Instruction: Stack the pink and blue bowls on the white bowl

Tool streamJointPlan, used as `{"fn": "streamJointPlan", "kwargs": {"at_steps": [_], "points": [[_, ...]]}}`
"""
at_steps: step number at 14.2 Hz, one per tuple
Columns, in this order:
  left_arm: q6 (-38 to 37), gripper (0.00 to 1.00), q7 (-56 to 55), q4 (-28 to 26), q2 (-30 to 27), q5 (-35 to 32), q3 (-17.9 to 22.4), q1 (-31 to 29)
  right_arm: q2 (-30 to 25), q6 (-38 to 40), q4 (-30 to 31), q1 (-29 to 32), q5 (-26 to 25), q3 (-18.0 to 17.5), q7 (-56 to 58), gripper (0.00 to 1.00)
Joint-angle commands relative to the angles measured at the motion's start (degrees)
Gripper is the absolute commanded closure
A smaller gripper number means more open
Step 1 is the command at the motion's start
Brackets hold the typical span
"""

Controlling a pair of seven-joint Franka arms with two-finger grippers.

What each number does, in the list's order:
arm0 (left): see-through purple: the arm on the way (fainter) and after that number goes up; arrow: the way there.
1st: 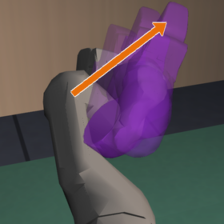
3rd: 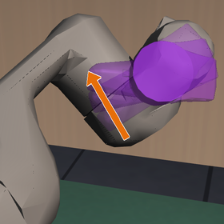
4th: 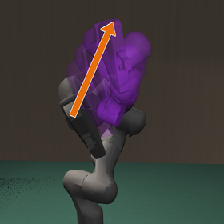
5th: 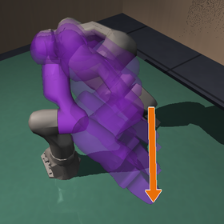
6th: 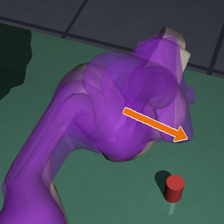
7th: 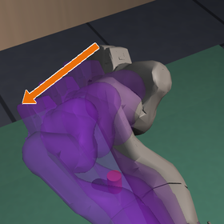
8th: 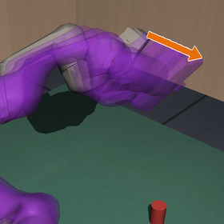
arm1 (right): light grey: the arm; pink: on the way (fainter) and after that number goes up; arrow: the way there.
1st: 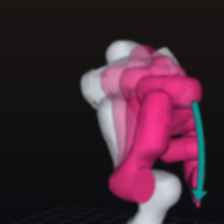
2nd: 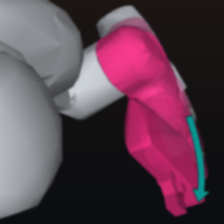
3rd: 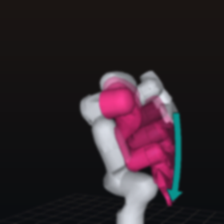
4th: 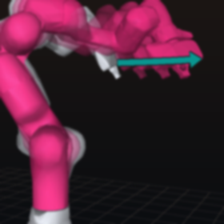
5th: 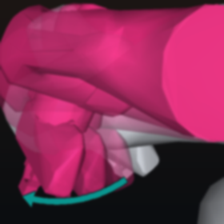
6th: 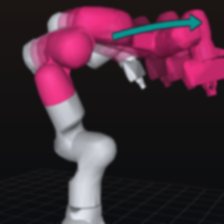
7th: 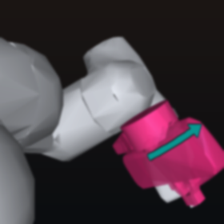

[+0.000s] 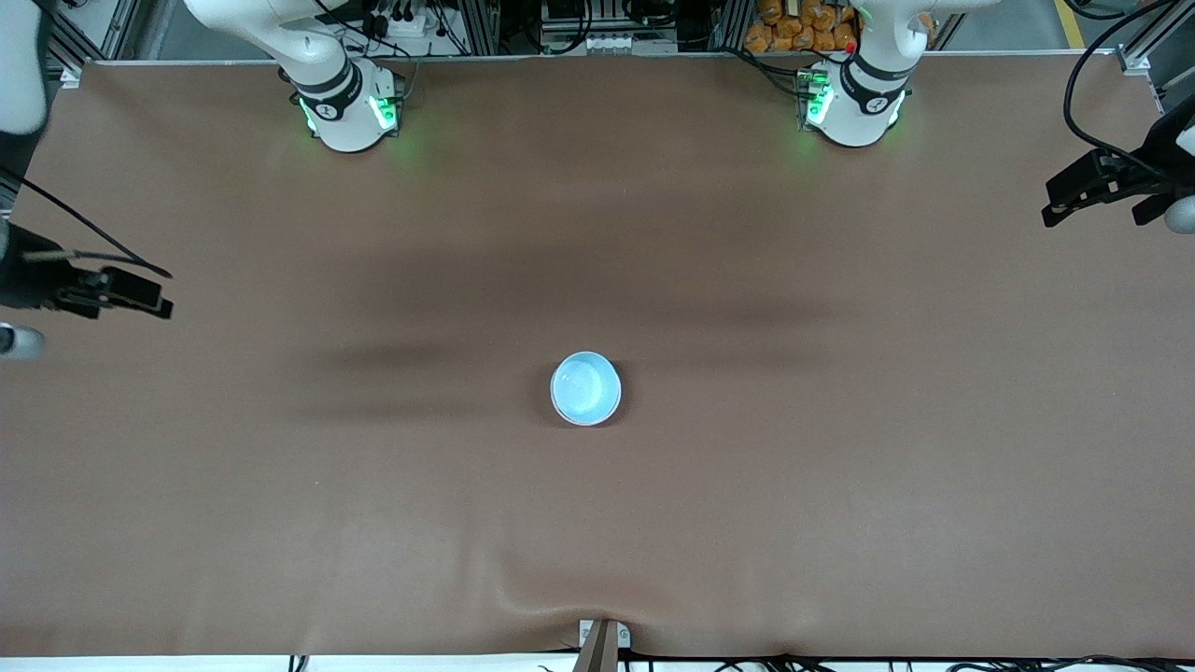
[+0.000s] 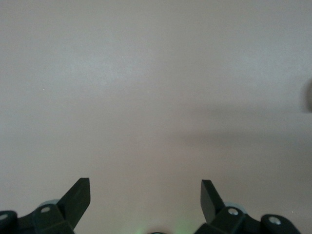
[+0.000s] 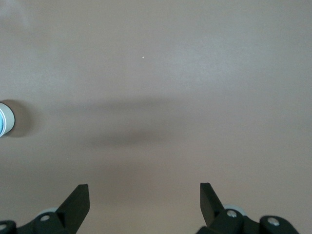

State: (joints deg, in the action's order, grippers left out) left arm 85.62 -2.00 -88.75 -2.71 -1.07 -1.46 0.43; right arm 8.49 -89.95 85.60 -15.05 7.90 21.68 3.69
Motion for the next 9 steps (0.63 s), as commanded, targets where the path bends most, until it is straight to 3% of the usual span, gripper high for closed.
{"fn": "streamJointPlan", "kwargs": {"at_steps": [1, 3, 4, 9], "points": [[0.33, 0.00, 0.51, 0.06, -0.10, 0.72, -0.03, -0.34, -5.56, 0.57, 4.04, 3.17, -2.18, -4.61, -4.11, 0.00], [0.33, 0.00, 0.59, 0.06, -0.10, 0.81, 0.05, -0.43, -9.79, 0.92, 7.12, 13.16, -4.55, -16.00, -6.49, 0.00], [0.33, 0.00, 0.60, 0.15, -0.10, 0.81, 0.05, -0.43, -11.11, 1.88, 7.91, 16.34, -5.00, -19.45, -7.55, 0.00], [0.33, 0.00, 0.68, 0.06, -0.01, 0.81, 0.05, -0.51, -12.79, 3.65, 8.01, 17.17, -6.92, -20.80, -8.88, 0.00]]}}
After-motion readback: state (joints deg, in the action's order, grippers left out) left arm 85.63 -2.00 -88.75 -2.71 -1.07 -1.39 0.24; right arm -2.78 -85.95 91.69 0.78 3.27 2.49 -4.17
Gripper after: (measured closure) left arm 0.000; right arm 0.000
